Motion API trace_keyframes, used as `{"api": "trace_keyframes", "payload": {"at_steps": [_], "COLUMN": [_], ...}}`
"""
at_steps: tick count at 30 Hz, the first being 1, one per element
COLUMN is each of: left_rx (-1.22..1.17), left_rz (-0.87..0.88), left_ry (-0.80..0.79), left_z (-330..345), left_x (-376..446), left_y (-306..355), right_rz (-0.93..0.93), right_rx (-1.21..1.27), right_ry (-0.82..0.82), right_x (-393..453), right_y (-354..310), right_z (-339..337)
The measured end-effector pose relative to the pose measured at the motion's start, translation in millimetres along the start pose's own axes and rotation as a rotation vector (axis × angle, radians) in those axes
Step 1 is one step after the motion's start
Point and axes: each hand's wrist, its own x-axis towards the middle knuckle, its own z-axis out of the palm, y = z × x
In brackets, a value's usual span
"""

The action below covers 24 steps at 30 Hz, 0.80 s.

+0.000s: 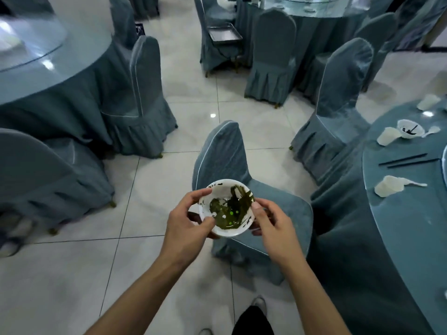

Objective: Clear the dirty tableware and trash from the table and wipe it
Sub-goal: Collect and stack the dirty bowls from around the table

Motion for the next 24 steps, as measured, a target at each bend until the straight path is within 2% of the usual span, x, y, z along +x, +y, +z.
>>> {"api": "trace_keyframes", "payload": {"at_steps": [3,9,13,19,24], "left_rx": [-0.018,0.014,0.023,-0.002,-0.03], "left_rz": [-0.006,-0.004,-0.025,0.012,0.03], "left_ry": [0.031,0.068,0.07,0.027,-0.074], "left_z": [-21,-48,-57,-63,-58], "left_x": [29,112,172,254,341], "left_y": [3,15,26,48,58], "right_rz": [-0.052,-0.296,-0.395,-0.347,-0.294], "right_rx": [-0.072,-0.587,-0.738,-0.819,-0.851], "right_ry": [0.049,0.152,0.166,0.188,0.292], "right_x": [28,110,167,236,292], "right_y": [-10,-17,-29,-49,-56], "right_z": [14,29,48,66,72]}}
